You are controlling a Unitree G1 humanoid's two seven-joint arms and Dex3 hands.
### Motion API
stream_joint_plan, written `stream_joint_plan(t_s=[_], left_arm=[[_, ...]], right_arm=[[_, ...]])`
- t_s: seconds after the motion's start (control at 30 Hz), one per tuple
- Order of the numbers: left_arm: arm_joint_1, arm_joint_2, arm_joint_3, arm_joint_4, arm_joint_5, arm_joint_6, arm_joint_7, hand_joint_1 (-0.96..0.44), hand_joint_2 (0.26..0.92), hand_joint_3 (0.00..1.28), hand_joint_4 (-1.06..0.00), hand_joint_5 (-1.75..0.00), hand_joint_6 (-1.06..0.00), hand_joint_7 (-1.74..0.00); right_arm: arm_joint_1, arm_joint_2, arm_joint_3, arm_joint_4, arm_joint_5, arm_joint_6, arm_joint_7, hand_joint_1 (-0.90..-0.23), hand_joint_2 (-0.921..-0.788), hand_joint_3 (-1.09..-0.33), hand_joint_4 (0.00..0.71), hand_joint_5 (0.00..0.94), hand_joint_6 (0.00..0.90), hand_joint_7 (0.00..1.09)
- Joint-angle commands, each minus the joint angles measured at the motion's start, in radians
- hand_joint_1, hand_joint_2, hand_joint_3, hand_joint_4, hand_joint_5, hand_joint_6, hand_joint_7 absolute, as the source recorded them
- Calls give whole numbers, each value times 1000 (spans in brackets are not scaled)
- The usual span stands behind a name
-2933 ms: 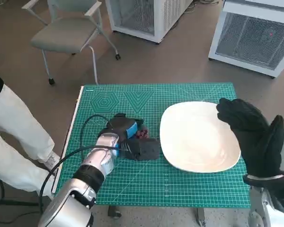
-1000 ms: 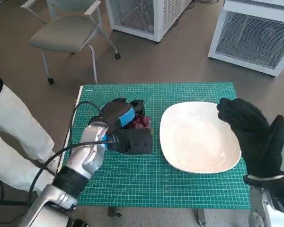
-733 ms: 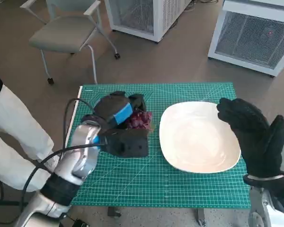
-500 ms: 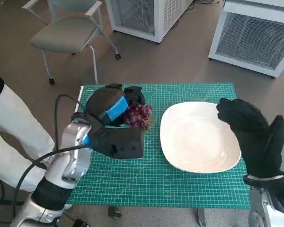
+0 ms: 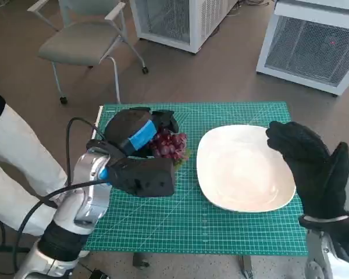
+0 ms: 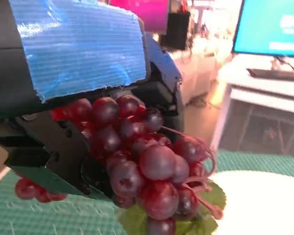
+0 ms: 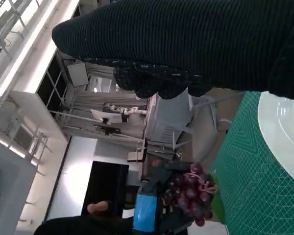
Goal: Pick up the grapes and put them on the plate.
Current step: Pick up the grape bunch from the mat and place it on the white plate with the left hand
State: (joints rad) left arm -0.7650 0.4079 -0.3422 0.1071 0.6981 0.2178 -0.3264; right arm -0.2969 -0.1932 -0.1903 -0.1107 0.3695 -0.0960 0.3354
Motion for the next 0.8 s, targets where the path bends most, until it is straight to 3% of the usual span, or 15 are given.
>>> stream_joint_plan(t_s=[0.03,0.4,0.47,0.53,0.6,0.63,0.8], left_arm=[[-78,-68,-36,-51,6,6,-29,1,911,20,-760,-1195,-721,-960],[-226,-180,-81,47,-15,-74,-30,5,916,83,-611,-1416,-731,-885],[-248,-193,-86,68,-16,-88,-29,5,858,221,-580,-1416,-673,-1026],[-275,-210,-94,101,-16,-100,-27,5,758,447,-533,-1473,-611,-1174],[-300,-226,-100,135,-14,-107,-27,5,711,546,-522,-1533,-598,-1177],[-309,-233,-102,150,-15,-111,-27,5,708,548,-530,-1537,-598,-1160],[-336,-256,-106,215,-28,-143,-22,2,846,265,-604,-1371,-588,-1142]], right_arm=[[23,4,4,-2,2,12,-2,-322,-921,-592,368,897,259,1014],[44,-6,-15,-46,19,31,-5,-324,-921,-592,369,899,258,1016],[49,-7,-18,-54,21,34,-7,-324,-921,-592,369,900,258,1017],[55,-7,-22,-63,22,35,-10,-325,-921,-592,370,901,258,1018],[62,-7,-26,-71,22,36,-13,-325,-921,-592,371,902,258,1018],[64,-7,-27,-74,22,36,-14,-325,-921,-592,371,902,258,1019],[76,-3,-34,-86,17,32,-25,-327,-921,-592,373,902,259,1021]])
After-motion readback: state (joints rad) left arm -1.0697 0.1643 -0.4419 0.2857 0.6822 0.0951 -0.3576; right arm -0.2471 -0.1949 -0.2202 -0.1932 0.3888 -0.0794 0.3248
